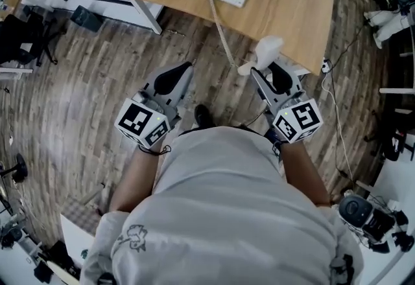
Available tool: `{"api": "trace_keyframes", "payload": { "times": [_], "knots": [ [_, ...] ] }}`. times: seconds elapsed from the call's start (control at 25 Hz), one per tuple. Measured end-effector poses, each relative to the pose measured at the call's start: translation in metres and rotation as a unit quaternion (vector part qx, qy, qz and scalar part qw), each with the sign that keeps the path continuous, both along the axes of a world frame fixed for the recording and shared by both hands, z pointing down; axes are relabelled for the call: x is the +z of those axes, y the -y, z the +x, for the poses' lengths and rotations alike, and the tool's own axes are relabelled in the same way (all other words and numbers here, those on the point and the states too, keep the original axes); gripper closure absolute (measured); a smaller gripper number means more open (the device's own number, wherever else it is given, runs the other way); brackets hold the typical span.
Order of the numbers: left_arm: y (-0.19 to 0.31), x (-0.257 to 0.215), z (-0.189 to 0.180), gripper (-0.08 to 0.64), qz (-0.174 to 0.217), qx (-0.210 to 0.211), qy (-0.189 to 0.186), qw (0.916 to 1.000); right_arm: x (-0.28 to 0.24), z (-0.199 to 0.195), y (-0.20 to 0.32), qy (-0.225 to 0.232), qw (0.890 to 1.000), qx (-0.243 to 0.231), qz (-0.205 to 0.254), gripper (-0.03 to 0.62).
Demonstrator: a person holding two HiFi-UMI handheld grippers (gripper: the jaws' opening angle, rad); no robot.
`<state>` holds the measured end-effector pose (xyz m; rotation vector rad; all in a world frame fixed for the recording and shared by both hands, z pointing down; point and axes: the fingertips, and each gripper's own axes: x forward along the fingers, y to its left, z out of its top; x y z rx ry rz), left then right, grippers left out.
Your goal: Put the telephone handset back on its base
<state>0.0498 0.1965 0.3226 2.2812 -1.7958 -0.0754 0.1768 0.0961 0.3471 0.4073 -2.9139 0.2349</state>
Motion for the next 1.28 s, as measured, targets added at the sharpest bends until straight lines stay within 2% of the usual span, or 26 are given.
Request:
{"api": "trace_keyframes", "payload": {
  "times": [0.24,0.68,0.84,1.04,1.28],
  "knots": [
    [-0.003,0.004,-0.030,0.554,0.002,0.005,-0.006,1.0000,0.002,-0.019,0.004,-0.012,1.000,0.018,0.002,0.394],
    [-0.001,0.004,-0.056,0.554,0.003,-0.015,-0.001,0.9999,0.004,-0.047,0.012,-0.008,1.000,0.001,0.001,0.394],
    [0.003,0.005,-0.067,0.554,0.003,-0.030,-0.012,0.9995,0.006,-0.059,0.022,-0.007,1.000,-0.010,0.001,0.394],
    [0.025,0.006,-0.073,0.554,-0.001,-0.040,-0.006,0.9992,0.006,-0.070,0.046,-0.003,1.000,-0.027,0.002,0.394],
    [0.078,0.009,-0.078,0.554,-0.007,-0.051,-0.008,0.9987,0.012,-0.082,0.091,-0.003,0.999,-0.048,-0.008,0.394]
  ]
}}
